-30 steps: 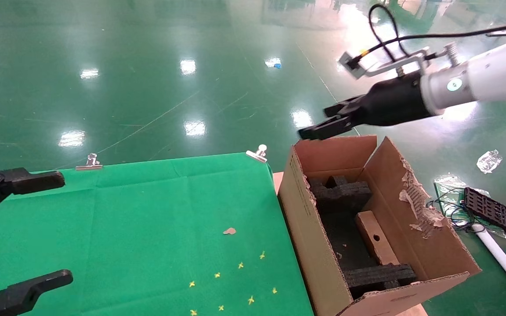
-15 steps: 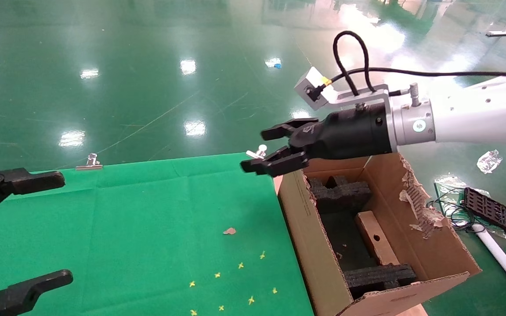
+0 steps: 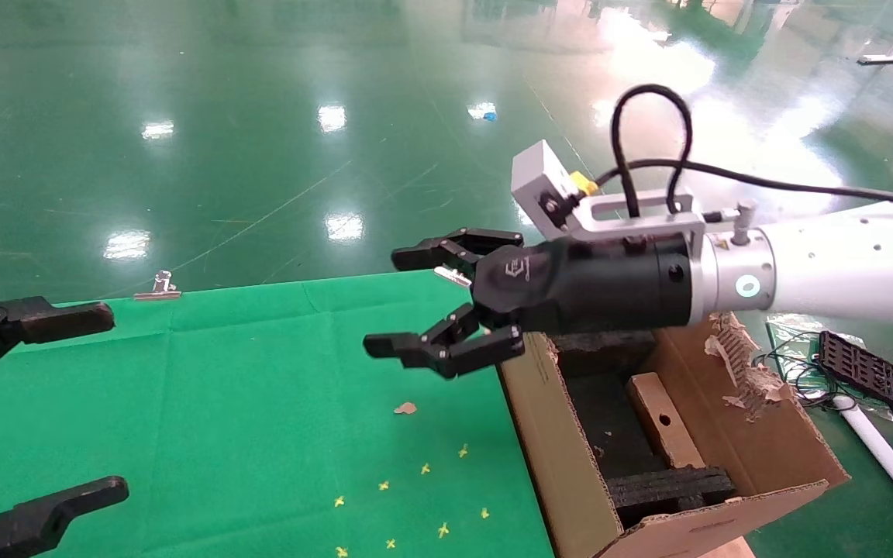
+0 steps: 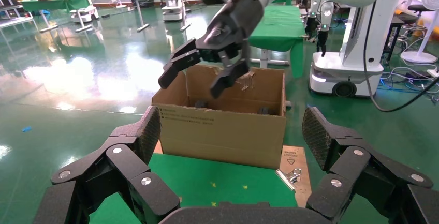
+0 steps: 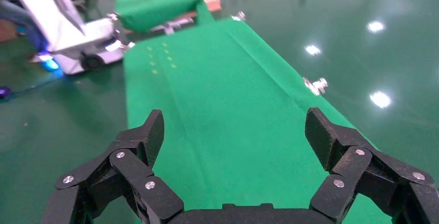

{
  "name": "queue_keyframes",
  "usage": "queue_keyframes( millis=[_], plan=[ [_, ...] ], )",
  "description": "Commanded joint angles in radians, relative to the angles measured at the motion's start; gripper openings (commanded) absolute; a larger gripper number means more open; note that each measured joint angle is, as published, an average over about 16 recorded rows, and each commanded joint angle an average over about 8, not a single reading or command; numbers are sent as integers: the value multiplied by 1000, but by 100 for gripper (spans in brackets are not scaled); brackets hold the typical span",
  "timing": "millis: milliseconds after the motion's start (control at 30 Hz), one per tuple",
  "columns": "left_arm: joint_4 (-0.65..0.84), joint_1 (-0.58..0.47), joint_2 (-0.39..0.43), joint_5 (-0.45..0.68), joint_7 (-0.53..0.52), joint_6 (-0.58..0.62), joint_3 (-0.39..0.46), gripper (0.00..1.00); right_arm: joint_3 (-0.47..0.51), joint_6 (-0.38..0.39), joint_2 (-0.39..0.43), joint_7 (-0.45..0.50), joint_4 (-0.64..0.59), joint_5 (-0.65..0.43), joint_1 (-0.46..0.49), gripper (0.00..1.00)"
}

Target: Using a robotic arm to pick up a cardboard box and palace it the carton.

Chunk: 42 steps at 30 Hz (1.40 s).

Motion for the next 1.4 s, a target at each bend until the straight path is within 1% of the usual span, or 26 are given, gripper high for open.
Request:
queue_keyframes(
  millis=[33,433,633,767,1400],
  plan=[
    [0,0,0,0,0,0,0,100,43,-7,5,-15,34,18,-40,100],
    [0,0,0,0,0,0,1,100,297,-52,38,-105,233,125,-279,100],
    [0,0,0,-1,1,-1,1,100,388,-67,49,-135,304,164,-367,100],
    [0,0,0,-1,1,-1,1,100,406,-71,51,-138,317,173,-384,100],
    [0,0,0,-1,0,-1,1,100,372,-65,48,-130,291,158,-350,100]
  ],
)
